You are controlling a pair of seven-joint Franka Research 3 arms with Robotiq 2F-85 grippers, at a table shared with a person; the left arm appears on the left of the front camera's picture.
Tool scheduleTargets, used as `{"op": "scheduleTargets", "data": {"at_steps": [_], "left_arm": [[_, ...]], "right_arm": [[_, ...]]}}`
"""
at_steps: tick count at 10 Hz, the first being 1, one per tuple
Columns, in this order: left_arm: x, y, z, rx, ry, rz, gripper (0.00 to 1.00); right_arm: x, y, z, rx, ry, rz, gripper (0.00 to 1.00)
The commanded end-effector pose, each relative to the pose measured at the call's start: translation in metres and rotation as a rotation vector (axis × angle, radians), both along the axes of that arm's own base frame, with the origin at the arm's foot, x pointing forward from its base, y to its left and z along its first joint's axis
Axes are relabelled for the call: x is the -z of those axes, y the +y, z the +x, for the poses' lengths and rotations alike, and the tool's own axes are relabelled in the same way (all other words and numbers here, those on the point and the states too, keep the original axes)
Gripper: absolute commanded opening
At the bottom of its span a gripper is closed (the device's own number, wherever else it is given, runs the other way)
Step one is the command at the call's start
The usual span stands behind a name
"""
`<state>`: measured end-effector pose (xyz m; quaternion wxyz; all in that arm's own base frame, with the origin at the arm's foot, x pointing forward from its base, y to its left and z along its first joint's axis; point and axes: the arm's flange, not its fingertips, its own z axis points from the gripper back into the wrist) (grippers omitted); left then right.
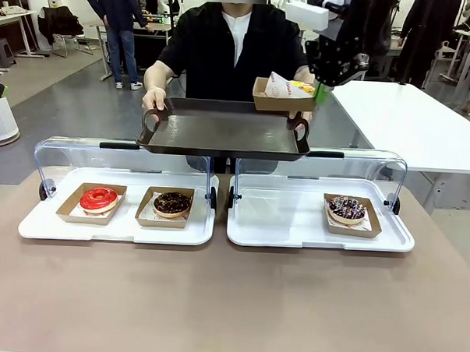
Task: Provide the desired donut to the person.
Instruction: Place the picked Paper togo box onto the Handle tray extended by the person.
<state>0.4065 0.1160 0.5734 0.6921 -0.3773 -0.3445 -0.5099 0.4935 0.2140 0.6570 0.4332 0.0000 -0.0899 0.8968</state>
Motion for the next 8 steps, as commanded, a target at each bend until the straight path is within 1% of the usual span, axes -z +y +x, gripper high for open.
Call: {"op": "scheduleTargets", "data": {"at_steps": [1, 3, 4, 6, 8], "left_arm": [[-0.002, 0.000, 0.000, -0.001, -0.006, -0.011, 1.00], [-0.002, 0.000, 0.000, -0.001, -0.006, -0.011, 1.00], [-0.002, 0.000, 0.000, -0.001, -0.006, -0.011, 1.00], [-0.002, 0.000, 0.000, -0.001, -0.006, -0.011, 1.00], [-0.002, 0.000, 0.000, -0.001, -0.006, -0.011, 1.00]], "right_arm": [[0.011, 0.007, 0.032, -0.088, 0.014, 0.046, 0.01], [0.032, 0.014, 0.051, -0.131, 0.022, 0.021, 0.01], [0.043, 0.016, 0.057, -0.139, 0.041, 0.034, 0.01], [0.067, 0.019, 0.065, -0.161, 0.066, 0.021, 0.01], [0.082, 0.017, 0.067, -0.176, 0.085, 0.022, 0.01]]}}
